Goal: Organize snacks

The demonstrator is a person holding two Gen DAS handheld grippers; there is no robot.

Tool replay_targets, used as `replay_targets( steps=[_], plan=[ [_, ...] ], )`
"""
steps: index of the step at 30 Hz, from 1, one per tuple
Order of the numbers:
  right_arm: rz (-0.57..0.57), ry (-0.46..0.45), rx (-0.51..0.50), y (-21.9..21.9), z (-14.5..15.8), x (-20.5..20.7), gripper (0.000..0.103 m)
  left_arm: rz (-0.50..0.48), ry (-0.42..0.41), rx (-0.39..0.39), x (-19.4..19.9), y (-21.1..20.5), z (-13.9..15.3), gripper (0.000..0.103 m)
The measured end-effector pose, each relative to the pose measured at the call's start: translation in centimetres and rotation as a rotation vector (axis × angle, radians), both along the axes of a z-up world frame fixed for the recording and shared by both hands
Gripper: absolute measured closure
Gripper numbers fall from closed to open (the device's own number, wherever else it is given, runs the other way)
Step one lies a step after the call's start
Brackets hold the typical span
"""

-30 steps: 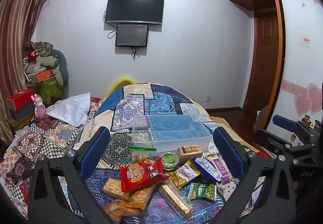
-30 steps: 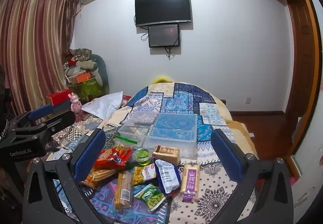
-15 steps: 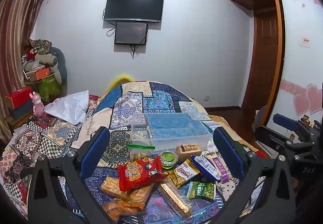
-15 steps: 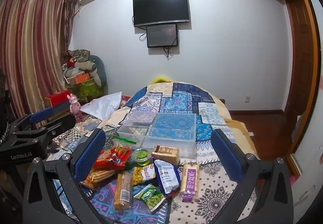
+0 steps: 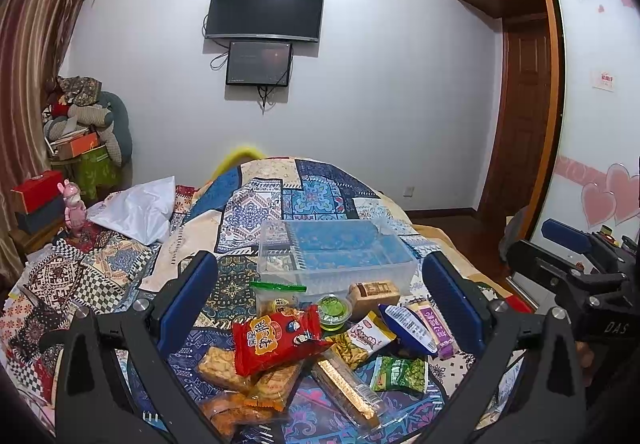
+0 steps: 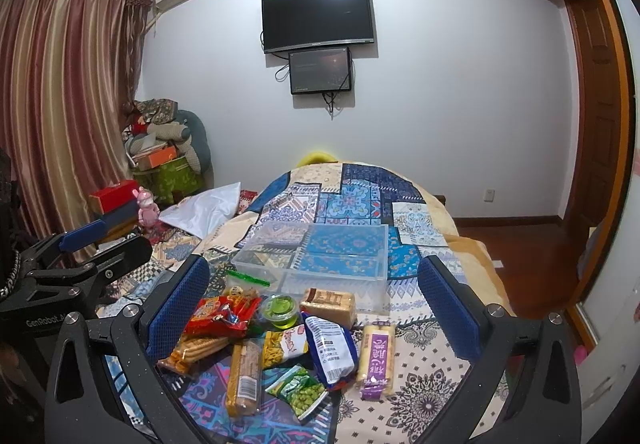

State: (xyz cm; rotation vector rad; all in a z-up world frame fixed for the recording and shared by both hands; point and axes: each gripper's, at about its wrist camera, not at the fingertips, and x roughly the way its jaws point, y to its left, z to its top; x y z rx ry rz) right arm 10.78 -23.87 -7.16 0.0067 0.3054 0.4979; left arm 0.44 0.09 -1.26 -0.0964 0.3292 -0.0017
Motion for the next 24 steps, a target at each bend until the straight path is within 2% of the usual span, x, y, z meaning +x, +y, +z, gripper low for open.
replay_targets(
  steps=[24],
  plan=[
    [0.001, 0.001, 0.002, 0.1, 0.06, -0.15, 0.0, -0.001, 0.008, -0.007, 0.26, 0.18, -0.19, 0.0]
  ],
)
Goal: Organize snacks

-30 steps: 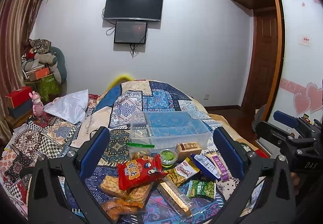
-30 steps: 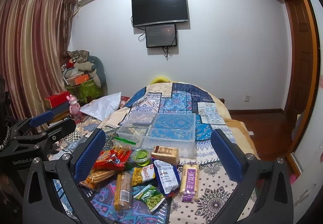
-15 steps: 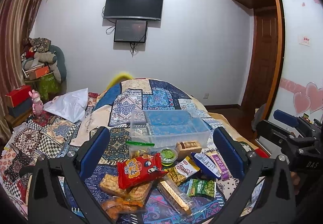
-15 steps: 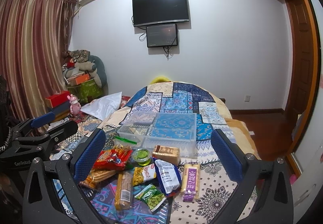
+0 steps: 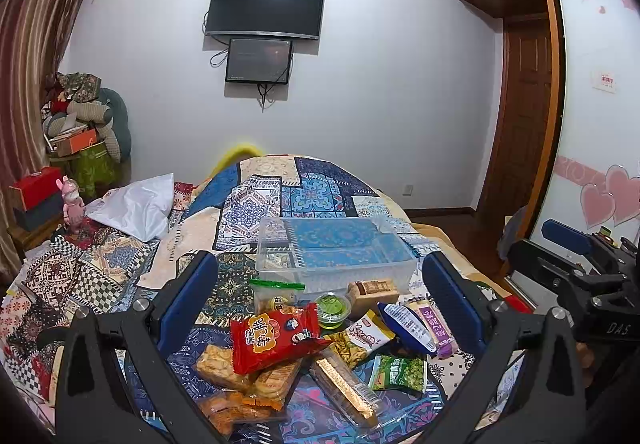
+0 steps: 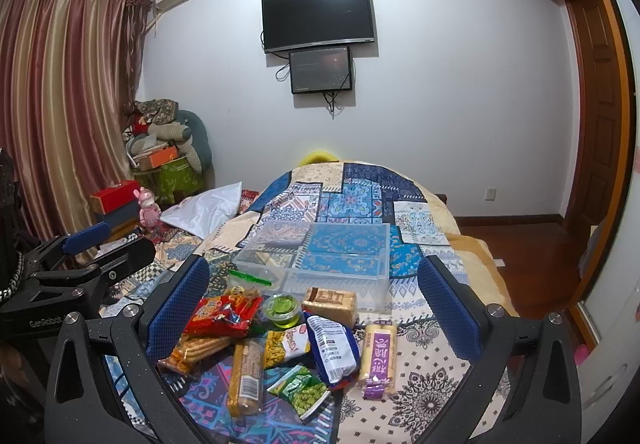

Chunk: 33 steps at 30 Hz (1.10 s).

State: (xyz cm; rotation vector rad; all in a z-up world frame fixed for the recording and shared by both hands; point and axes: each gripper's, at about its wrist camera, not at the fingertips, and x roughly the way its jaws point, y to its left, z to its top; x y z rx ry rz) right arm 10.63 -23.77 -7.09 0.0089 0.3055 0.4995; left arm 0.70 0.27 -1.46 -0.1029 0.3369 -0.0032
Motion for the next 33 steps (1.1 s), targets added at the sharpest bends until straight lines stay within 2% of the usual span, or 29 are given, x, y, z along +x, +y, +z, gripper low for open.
replay_targets(
  steps=[22, 31, 33],
  plan=[
    [0.004, 0.019, -0.009, 0.0, -0.4, 0.5, 0.0, 0.0, 0.009, 0.004, 0.4, -0.1, -0.3, 0.0],
    [0.008, 0.075, -0.029, -0.5, -1.9, 2.4, 0.0, 0.012, 0.073, -0.005, 2.3, 0.5, -2.2, 0.0],
    [0.003, 0.1, -0.035, -0.7, -2.4, 3.0, 0.0, 0.007, 0.098, -0.006, 3.0, 0.6, -2.9, 0.003]
  ],
)
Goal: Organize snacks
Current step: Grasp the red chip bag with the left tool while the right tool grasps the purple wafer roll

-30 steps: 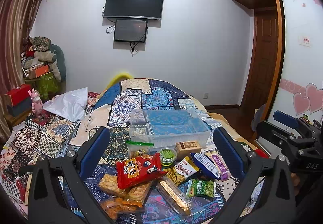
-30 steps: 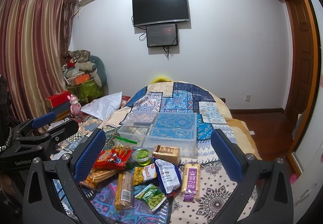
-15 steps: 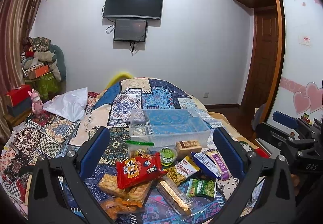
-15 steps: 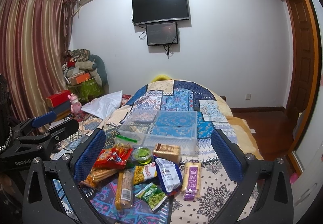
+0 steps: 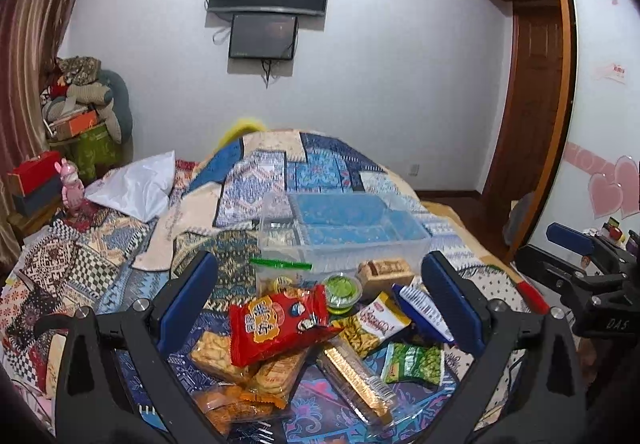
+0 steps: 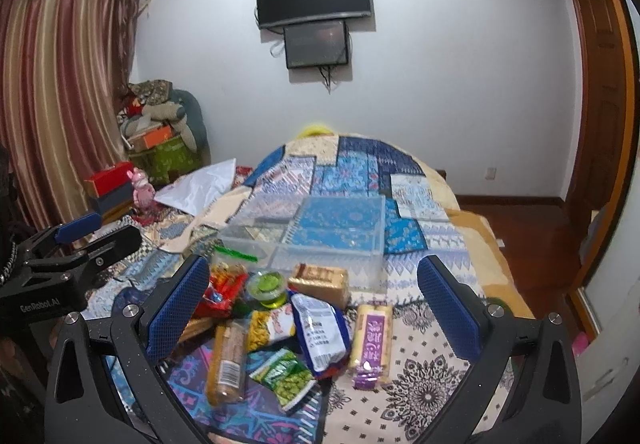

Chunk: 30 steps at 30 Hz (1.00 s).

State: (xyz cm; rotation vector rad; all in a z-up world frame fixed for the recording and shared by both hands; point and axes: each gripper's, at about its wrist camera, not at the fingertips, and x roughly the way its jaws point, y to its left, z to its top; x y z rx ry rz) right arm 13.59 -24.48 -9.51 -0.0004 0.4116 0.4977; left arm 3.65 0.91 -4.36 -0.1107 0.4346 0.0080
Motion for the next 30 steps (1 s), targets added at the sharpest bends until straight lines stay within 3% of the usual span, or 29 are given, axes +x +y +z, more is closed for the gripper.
replay_targets(
  steps=[5, 13, 22, 30],
  plan=[
    [-0.013, 0.082, -0.007, -0.9, -2.0, 1.7, 0.005, -0.015, 0.1, -0.002, 2.1, 0.5, -2.5, 0.017],
    [-0.039, 0.23, -0.042, -2.5, -5.7, 4.4, 0.021, 0.004, 0.262, -0.039, 5.3, 1.9, -6.7, 0.018],
    [-0.043, 0.358, -0.041, -3.3, -8.9, 6.9, 0.031, -0.005, 0.365, -0.051, 7.8, 2.1, -10.3, 0.016],
    [-0.023, 0.413, -0.052, -2.5, -10.4, 7.9, 0.039, -0.007, 0.37, -0.046, 8.8, 2.1, -11.8, 0.002]
  ],
)
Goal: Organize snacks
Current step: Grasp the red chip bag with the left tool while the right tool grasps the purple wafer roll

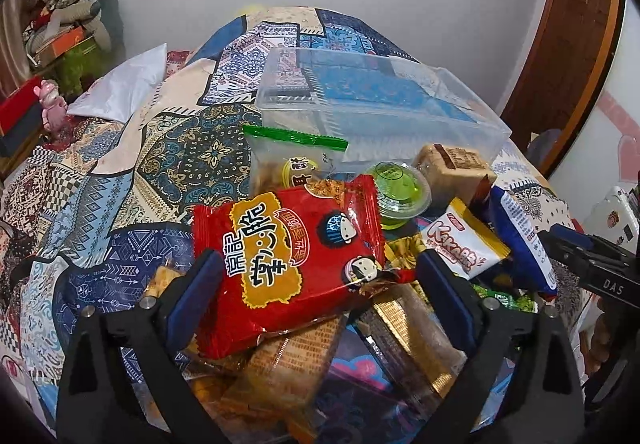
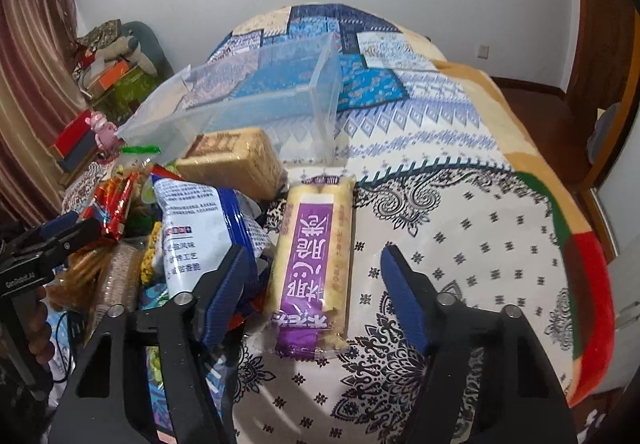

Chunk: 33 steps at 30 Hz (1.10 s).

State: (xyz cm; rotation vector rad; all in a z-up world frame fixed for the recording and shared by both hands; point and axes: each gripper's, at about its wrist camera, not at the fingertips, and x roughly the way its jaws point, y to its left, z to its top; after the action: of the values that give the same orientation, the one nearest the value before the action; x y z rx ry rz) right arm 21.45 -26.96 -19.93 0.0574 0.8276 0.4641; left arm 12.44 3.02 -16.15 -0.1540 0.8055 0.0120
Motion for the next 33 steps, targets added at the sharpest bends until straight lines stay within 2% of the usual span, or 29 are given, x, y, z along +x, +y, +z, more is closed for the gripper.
replay_targets(
  steps=[3, 5, 11, 16, 20, 22, 27, 30, 33],
  plan=[
    [-0.014, 0.009, 0.023, -0.3, -0.1, 0.4, 0.041, -0.012, -0.005, 0.008, 0.0, -0.1, -0.2, 0.001],
    [-0.02, 0.024, 0.019, -0.3, -0.3, 0.6, 0.048, -0.021, -0.008, 0.015, -0.1, -0.2, -0.2, 0.001],
    [0.006, 0.059, 0.005, 0.1, -1.2, 0.3, 0.048, -0.028, 0.034, 0.06, 0.1, -0.7, -1.2, 0.001],
    [0.019, 0.058, -0.017, 0.7, -1.2, 0.4, 0.048, -0.003, 0.033, 0.011, 0.7, -0.2, -1.1, 0.001],
    [0.019, 0.066, -0.034, 1.1, -1.4, 0.9, 0.048, 0.014, 0.048, 0.035, 1.7, -0.4, -1.5, 0.001],
    [0.022, 0.061, -0.049, 1.3, -1.5, 1.1, 0.048, 0.021, 0.053, 0.042, 1.9, -0.4, -1.6, 0.005],
    [0.022, 0.041, -0.083, 2.1, -1.7, 1.8, 0.048, 0.021, 0.044, 0.024, 1.7, 0.0, -1.5, 0.009],
    [0.018, 0.027, -0.092, 2.2, -1.7, 1.8, 0.057, 0.026, 0.04, 0.022, 1.4, 0.1, -1.4, 0.014],
    [0.02, 0.025, -0.085, 1.9, -1.7, 1.4, 0.059, 0.032, 0.032, 0.004, 1.2, 0.4, -1.2, 0.019]
  ],
)
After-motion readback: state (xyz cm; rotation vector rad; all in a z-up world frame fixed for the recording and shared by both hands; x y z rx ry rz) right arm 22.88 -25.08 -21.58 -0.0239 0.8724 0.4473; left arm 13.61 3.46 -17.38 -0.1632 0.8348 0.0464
